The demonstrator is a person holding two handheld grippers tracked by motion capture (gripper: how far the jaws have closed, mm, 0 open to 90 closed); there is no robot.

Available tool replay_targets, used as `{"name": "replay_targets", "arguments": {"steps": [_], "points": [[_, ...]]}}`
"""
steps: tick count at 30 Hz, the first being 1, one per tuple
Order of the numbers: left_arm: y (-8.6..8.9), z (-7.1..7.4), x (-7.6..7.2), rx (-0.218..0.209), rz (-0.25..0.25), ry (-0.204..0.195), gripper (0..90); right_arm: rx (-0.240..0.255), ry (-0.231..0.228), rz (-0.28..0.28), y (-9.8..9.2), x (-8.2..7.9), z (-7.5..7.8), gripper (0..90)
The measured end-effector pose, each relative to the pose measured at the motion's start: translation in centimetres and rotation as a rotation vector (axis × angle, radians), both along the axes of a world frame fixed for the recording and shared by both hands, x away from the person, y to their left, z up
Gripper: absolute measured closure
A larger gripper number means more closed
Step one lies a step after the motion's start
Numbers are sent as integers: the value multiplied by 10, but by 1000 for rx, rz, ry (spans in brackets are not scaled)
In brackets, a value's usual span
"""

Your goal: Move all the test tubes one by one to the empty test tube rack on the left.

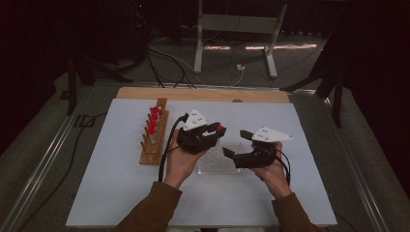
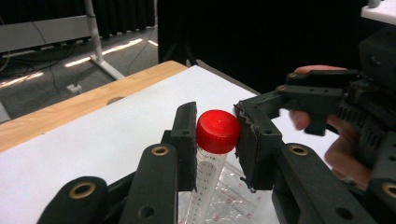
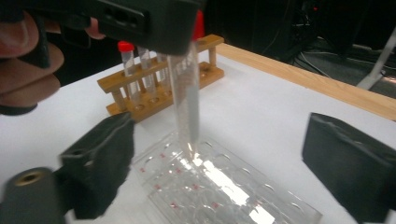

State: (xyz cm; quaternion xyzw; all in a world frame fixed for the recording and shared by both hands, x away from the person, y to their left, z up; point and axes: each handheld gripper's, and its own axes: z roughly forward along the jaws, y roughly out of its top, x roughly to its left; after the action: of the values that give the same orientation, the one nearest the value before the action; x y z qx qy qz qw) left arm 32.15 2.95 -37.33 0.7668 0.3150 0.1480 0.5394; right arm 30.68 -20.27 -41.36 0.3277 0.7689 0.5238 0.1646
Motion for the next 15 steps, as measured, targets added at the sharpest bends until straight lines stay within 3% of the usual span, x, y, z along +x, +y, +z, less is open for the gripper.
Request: {"name": "replay_targets", "arguments": {"steps": [8, 15], "points": [[13, 2, 8, -9, 34, 2, 709, -23, 1, -25, -11, -2, -4, 9], [21, 2, 15, 9, 58, -7, 709, -11, 6, -26, -24, -6, -8, 8]]}}
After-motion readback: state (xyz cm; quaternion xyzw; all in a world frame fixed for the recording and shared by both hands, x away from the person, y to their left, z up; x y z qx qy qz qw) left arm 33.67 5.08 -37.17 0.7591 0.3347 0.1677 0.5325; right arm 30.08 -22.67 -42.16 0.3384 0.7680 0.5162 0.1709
